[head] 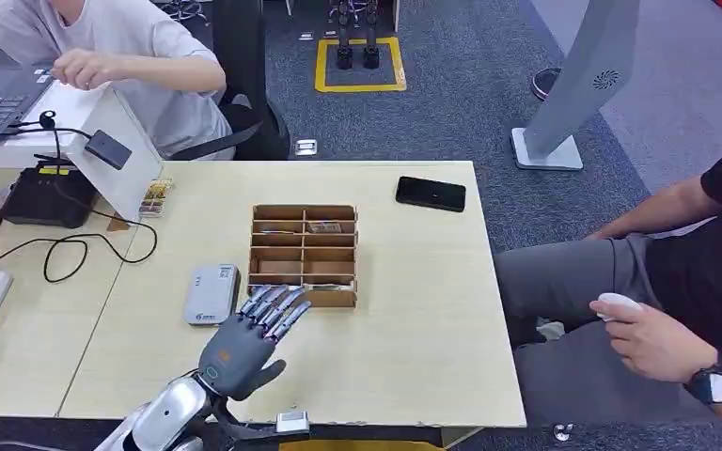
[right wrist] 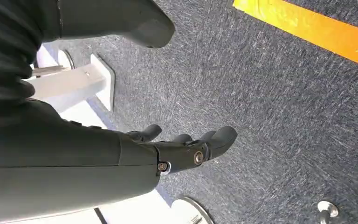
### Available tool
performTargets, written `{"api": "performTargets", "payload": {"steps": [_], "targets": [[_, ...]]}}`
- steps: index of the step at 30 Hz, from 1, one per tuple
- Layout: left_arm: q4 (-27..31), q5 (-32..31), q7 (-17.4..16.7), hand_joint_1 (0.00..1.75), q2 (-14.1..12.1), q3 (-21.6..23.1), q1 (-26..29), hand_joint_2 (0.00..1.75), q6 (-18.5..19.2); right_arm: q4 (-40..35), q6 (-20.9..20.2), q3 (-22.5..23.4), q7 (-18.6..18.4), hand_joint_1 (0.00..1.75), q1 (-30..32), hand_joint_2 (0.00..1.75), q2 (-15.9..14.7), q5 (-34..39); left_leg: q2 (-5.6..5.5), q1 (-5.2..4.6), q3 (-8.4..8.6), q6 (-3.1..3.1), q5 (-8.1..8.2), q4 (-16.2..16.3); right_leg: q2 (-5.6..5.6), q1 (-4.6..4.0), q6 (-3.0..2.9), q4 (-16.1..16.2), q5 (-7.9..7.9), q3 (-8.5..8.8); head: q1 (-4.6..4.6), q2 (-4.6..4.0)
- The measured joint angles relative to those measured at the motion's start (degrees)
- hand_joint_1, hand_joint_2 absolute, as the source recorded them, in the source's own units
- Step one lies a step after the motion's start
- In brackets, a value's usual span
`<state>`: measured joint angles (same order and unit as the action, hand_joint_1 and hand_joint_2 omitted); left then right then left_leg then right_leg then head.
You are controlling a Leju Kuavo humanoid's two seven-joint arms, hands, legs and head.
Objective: Pass the card to the sensor for recognition and then transmit it.
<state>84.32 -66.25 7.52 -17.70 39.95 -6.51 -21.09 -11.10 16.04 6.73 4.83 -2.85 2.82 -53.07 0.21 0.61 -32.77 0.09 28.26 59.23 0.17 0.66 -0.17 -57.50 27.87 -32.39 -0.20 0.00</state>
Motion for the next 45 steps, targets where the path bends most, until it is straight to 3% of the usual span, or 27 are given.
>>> {"api": "performTargets", "payload": {"steps": [16,33,37,41,45], "targets": [[-5.4,0.64,-3.92,0.0,4.64,-6.86,-1.02,1.75,1.51,0.0,0.09,0.96,0.46,0.0,-0.02,1.75,0.0,-1.2,-0.01,0.0,0.0,0.0,0.0,0.0,0.0,0.0,0.0,0.0,0.0,0.0,0.0,0.0],[-10.16,1.22,-4.75,0.0,6.56,-10.79,-1.44,1.75,3.13,-0.02,0.13,1.01,0.7,0.0,-0.08,1.75,0.0,-1.9,-0.01,0.0,0.0,0.0,0.0,0.0,0.0,0.0,0.0,0.0,0.0,0.01,0.0,0.0],[-11.02,1.82,-5.21,0.0,7.04,-11.8,-1.43,1.75,2.58,-0.02,0.13,1.03,0.57,0.0,-0.08,1.75,0.0,-2.1,-0.01,0.0,0.0,0.0,0.0,0.0,-0.01,0.0,0.0,0.0,0.0,0.01,-0.02,0.0],[-11.28,3.78,-4.42,0.0,8.79,-14.21,-1.54,1.75,-0.59,-0.02,0.13,1.05,0.57,0.0,-0.09,1.75,0.0,-2.73,-0.01,0.0,0.0,0.0,-0.01,0.0,-0.03,0.0,0.0,0.0,0.0,0.01,0.0,0.0],[-11.67,3.43,-5.01,0.0,10.19,-15.17,-2.79,1.75,-0.41,-0.02,0.07,1.03,0.4,0.0,-0.22,1.75,0.2,-3.08,-0.03,0.0,0.0,0.0,-0.01,0.0,-0.03,0.0,0.0,0.0,-0.01,0.03,0.0,0.0]]}}
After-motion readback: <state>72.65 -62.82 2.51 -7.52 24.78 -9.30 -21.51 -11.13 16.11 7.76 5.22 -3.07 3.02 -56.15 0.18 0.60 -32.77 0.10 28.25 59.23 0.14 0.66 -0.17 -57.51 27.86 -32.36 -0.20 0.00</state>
